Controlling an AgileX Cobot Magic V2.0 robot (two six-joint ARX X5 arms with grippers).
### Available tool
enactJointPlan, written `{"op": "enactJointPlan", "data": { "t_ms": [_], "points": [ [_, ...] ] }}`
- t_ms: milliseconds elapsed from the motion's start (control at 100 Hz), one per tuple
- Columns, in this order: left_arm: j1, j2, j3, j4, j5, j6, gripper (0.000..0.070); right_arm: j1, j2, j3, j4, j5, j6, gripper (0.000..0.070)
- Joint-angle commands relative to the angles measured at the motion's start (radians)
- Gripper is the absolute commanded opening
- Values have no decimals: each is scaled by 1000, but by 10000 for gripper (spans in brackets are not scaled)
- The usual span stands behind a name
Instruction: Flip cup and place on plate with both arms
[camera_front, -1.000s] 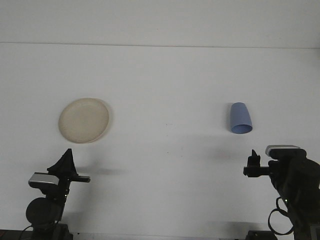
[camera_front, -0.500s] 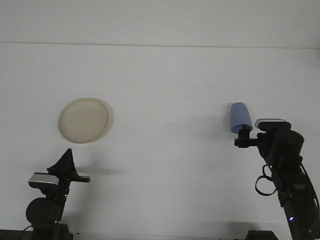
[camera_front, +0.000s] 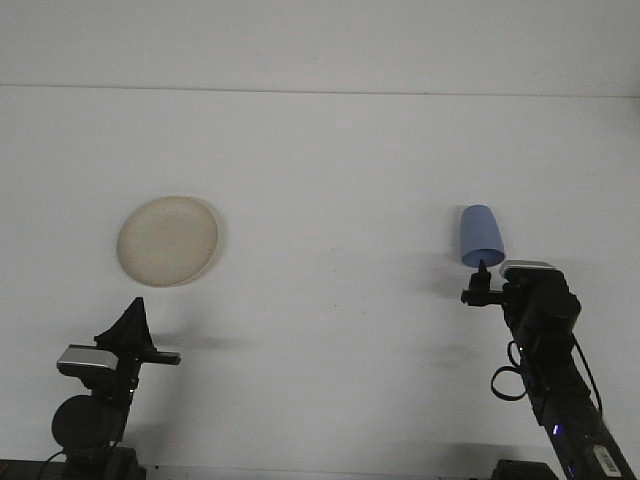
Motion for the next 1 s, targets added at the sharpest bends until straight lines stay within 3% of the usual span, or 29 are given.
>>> {"op": "enactJointPlan", "data": {
  "t_ms": [0,310,510,740,990],
  "points": [
    [0,-2,-20,11,-1,-2,11,-11,27,-10,48,3,3,548],
    [0,-2,-20,12,-2,-2,11,-55,229,-18,257,-10,-43,549],
    [0,-2,-20,12,-2,-2,11,-74,389,-12,443,-64,-48,548],
    [0,-2,-20,12,-2,-2,11,-91,530,42,504,-112,-56,548],
    [0,-2,-20,12,-2,-2,11,-96,596,121,502,-115,-76,548]
  ]
}}
